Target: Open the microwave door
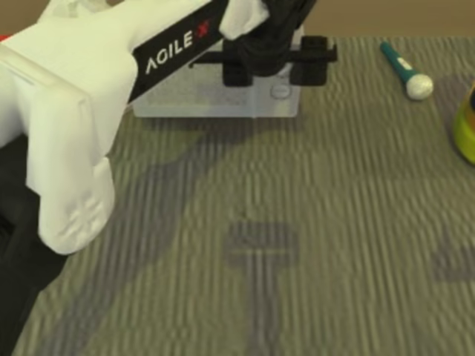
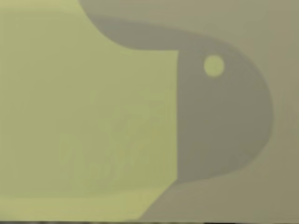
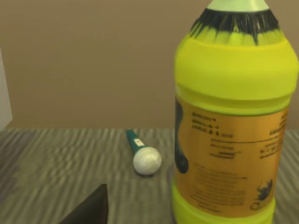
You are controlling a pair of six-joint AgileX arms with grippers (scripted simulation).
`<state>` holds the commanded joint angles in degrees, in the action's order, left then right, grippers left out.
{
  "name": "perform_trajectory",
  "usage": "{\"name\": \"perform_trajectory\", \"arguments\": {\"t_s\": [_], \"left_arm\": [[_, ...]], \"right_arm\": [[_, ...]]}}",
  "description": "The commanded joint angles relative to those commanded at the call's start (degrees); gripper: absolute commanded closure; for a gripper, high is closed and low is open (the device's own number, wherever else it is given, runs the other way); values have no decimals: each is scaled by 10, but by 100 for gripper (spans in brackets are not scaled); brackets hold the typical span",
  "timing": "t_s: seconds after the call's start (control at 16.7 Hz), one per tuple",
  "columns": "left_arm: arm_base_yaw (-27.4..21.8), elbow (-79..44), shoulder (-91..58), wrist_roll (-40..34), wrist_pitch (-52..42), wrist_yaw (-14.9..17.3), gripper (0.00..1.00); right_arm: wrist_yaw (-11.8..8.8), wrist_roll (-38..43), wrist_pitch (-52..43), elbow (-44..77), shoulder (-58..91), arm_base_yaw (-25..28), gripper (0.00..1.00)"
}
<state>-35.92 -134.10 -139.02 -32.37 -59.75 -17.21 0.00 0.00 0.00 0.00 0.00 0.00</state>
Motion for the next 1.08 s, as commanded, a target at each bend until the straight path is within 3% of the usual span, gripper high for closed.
{"name": "perform_trajectory", "arguments": {"t_s": [0.3,0.36,1.08], "left_arm": [[0,0,0,0,0,0,100],[-19,16,-2,-5,3,12,100],[-18,130,75,-18,50,-9,100]], "right_arm": [[0,0,0,0,0,0,0],[0,0,0,0,0,0,0],[0,0,0,0,0,0,0]]}}
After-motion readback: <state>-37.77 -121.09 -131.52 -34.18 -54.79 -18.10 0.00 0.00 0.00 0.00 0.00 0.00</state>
